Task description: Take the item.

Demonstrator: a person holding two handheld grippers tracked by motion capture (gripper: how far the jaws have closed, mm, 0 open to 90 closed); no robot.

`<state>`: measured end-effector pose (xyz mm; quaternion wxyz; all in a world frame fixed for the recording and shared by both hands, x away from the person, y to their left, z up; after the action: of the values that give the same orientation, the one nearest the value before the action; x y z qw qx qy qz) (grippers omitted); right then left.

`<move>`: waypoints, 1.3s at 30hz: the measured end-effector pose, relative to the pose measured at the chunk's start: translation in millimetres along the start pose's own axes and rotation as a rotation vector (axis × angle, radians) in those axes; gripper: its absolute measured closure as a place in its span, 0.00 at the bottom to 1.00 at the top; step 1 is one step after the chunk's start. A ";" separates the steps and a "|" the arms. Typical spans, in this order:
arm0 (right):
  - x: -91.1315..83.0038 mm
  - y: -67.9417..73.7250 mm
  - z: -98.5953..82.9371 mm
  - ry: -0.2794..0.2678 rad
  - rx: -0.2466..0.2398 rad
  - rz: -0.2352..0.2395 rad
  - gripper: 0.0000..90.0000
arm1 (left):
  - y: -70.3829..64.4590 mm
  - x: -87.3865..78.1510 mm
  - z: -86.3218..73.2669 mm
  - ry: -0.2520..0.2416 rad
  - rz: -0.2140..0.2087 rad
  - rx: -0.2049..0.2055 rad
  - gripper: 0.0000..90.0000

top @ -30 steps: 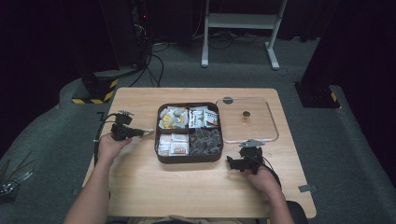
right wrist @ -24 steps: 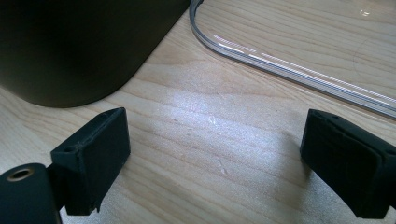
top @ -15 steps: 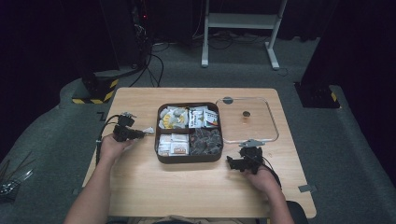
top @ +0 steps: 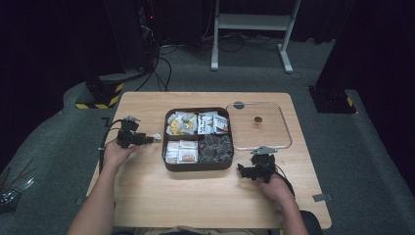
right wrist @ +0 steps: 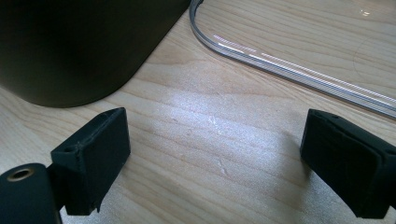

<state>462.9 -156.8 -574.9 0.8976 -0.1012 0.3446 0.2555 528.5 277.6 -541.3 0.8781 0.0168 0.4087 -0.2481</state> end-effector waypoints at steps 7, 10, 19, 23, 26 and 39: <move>0.0 0.0 0.0 0.000 0.000 0.000 0.09 | -2.6 -8.3 3.2 -0.024 -0.001 -0.005 0.53; 0.0 0.0 0.0 0.000 -0.001 0.001 0.09 | -3.6 -11.9 3.2 -0.035 -0.002 -0.005 0.51; 0.5 -0.3 0.3 0.000 -0.002 0.006 0.09 | 0.4 -24.6 -1.4 -0.076 0.016 -0.012 0.47; 0.9 -0.5 0.8 -0.001 -0.005 0.008 0.09 | 1.9 -29.5 -6.0 -0.097 0.026 -0.020 0.45; 1.1 -0.5 0.9 -0.001 -0.006 0.010 0.09 | 3.8 -31.5 -8.9 -0.102 0.036 -0.019 0.44; 2.1 -0.6 1.9 0.002 -0.009 0.013 0.09 | 23.5 -35.9 -27.5 -0.104 0.072 -0.034 0.38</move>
<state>465.6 -155.8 -574.9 0.8951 -0.1034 0.3449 0.2630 500.1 319.8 -537.6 0.9067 0.0037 0.3657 -0.2100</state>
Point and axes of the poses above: each handheld gripper's, and its own axes: x roughly forward along the jaws, z roughly out of its top, y roughly to its left, the point moved 7 cm from there along x, roughly forward along the jaws, and after that the axes turned 4 degrees about -y, right-handed, at the moved point
